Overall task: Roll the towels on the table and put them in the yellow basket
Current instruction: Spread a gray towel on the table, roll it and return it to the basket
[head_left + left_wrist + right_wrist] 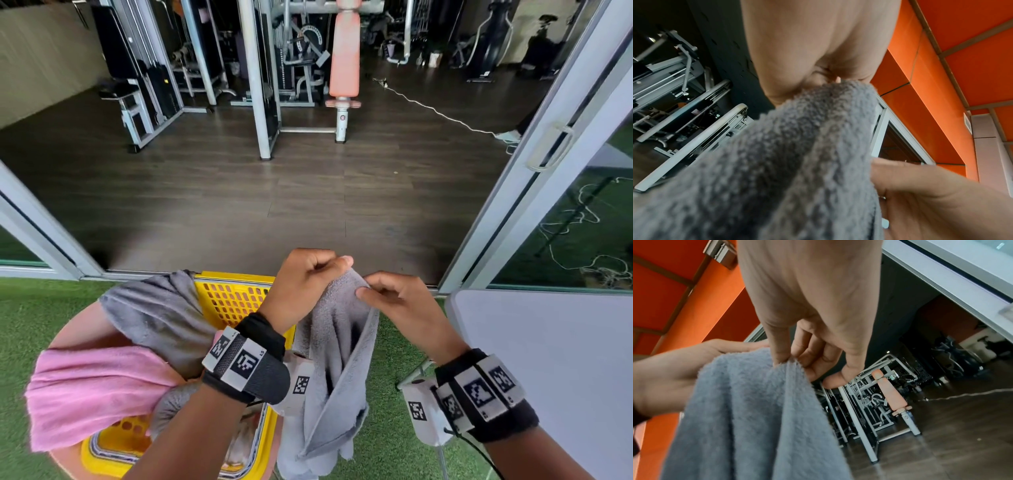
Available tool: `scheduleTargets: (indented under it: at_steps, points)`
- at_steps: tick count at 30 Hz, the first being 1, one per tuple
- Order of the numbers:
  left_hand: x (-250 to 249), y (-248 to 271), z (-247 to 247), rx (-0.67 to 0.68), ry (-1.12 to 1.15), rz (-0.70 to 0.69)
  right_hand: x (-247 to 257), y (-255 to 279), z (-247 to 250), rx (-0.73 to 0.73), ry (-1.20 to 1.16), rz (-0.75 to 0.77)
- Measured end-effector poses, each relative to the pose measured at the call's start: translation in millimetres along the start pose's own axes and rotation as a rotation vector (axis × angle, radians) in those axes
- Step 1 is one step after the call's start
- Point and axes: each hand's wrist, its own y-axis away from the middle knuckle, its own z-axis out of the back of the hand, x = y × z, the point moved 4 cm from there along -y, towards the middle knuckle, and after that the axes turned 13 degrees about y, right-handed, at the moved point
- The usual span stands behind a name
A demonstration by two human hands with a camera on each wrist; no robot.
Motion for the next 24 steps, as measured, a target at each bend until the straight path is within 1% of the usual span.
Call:
scheduleTargets:
  at_steps: [3,5,6,7,9,10,11,13,15,16,18,21,22,23,24]
  points:
    - [1,3,8,-0.062,0.008,0.006,-15,5,-6,0.016,0.152,-0.028]
    - [5,6,11,-0.116,0.055,0.008,-16,9,-5,-0.033,0.211,-0.037]
    - [8,7,11,-0.112,0.081,0.013,-12,10,-2,-0.065,0.193,-0.027]
    - [12,8,7,-0.069,0.093,0.022,-5,10,2,-0.09,0.142,-0.002]
    - [17,13,-11,0.093,0.096,0.057,15,8,9,-0.117,0.052,0.065]
    - [17,16,-19,0.157,0.102,0.071,23,7,12,-0.122,0.044,0.089]
    - [17,18,-25,0.189,0.111,0.07,31,6,14,-0.126,0.053,0.103]
    - [12,17,-26,0.16,0.14,0.043,35,4,18,-0.126,0.076,0.103]
    - [11,14,-20,0.112,0.147,0.036,29,5,19,-0.107,0.113,0.096]
    - [10,13,-17,0.11,0.139,0.038,24,5,18,-0.092,0.144,0.089]
    - [9,12,-14,0.103,0.127,0.042,13,7,11,-0.028,0.194,0.071]
    - [12,14,-9,0.012,0.208,0.069,-1,11,0,0.056,0.305,0.025]
    - [14,16,-9,0.015,0.253,0.097,-4,12,0,0.052,0.334,0.01]
    - [17,18,-11,0.059,0.257,0.13,-4,12,3,0.028,0.332,0.006]
    - [19,21,-16,0.144,0.203,0.155,-3,12,8,-0.007,0.294,0.013]
